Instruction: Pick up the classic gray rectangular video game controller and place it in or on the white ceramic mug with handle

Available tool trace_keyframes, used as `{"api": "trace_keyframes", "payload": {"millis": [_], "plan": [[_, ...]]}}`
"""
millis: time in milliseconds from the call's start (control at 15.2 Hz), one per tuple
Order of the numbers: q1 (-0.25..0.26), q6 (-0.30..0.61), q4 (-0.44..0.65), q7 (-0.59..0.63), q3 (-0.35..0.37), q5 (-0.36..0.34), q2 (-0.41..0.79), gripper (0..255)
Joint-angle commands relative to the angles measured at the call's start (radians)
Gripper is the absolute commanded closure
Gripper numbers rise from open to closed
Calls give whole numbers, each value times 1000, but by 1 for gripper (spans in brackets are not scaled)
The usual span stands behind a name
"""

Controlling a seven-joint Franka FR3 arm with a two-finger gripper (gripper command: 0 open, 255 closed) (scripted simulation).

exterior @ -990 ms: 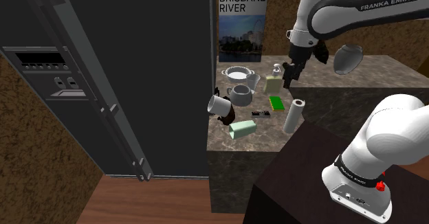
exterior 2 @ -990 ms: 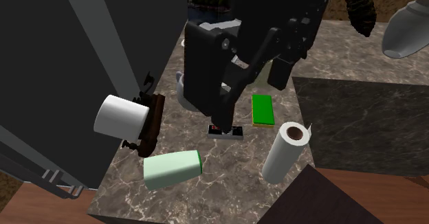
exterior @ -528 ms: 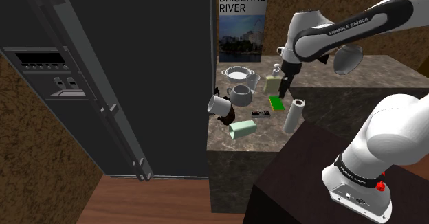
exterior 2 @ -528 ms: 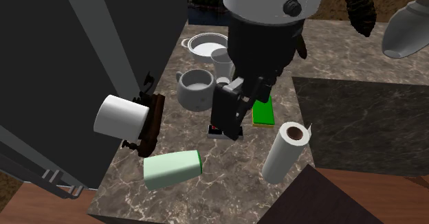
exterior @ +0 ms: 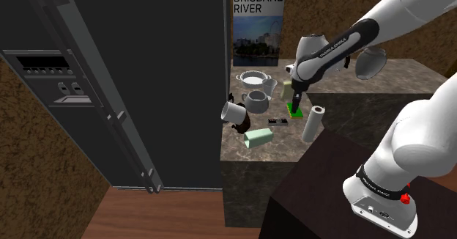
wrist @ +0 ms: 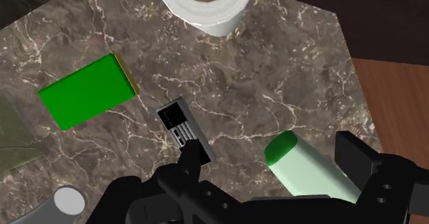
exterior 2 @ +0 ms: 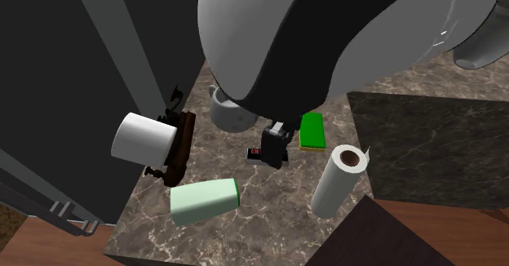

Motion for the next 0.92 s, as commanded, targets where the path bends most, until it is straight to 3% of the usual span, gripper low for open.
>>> {"api": "trace_keyframes", "payload": {"millis": [0, 198, 462, 858], "plan": [[14, 80, 28, -99, -25, 45, 105, 0], [18, 172, 82, -253, -24, 150, 255, 0], [-41, 264, 177, -452, 46, 288, 444, 0], [-165, 357, 356, -641, 174, 358, 696, 0]]}}
